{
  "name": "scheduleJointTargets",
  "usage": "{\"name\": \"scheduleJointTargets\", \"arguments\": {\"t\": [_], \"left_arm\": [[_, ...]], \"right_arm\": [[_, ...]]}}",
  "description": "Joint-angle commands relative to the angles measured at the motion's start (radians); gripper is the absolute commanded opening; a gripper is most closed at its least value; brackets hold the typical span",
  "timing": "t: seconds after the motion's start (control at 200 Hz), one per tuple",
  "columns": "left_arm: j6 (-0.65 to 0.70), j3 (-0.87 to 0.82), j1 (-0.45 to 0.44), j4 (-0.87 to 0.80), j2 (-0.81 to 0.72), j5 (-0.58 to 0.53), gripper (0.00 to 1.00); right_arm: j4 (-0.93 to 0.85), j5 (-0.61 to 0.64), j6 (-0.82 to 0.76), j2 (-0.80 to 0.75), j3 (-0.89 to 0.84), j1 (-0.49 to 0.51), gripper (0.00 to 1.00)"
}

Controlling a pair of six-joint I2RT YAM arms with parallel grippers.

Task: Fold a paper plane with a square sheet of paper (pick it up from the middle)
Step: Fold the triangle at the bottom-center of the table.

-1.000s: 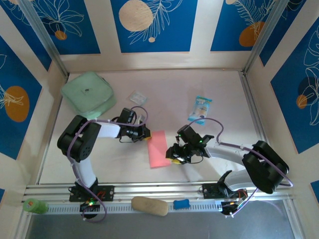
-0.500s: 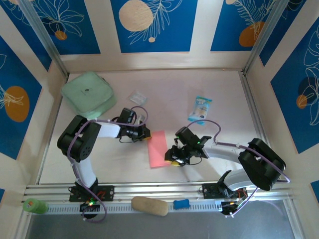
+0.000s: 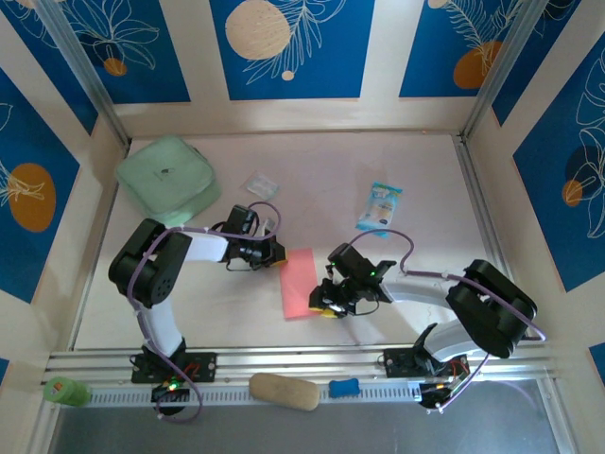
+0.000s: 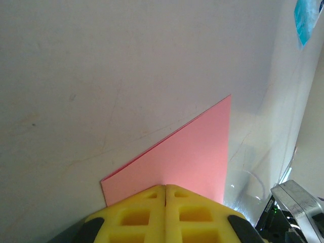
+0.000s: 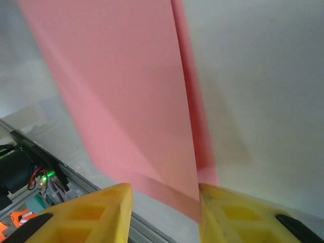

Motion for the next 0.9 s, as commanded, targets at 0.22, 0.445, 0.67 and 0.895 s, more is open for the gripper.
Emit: {"name": "scheduleJointTargets", "arguments": {"t": [0.22, 0.445, 0.67, 0.895], "left_arm": [[0.0, -0.04, -0.008, -0.064, 0.053, -0.04, 0.0], [-0.006, -0.039, -0.008, -0.043, 0.052, -0.02, 0.0], [-0.008, -0.028, -0.009, -0.037, 0.051, -0.006, 0.0], [-0.01, -0.026, -0.01, -0.029, 0.046, 0.007, 0.0]], "right_arm": [[0.035, -0.011, 0.006, 0.007, 0.016, -0.004, 0.38], [0.139, -0.059, -0.007, 0.055, 0.02, -0.053, 0.39], [0.226, -0.12, -0.022, 0.109, 0.017, -0.1, 0.39], [0.252, -0.138, -0.042, 0.141, 0.014, -0.133, 0.34]]}}
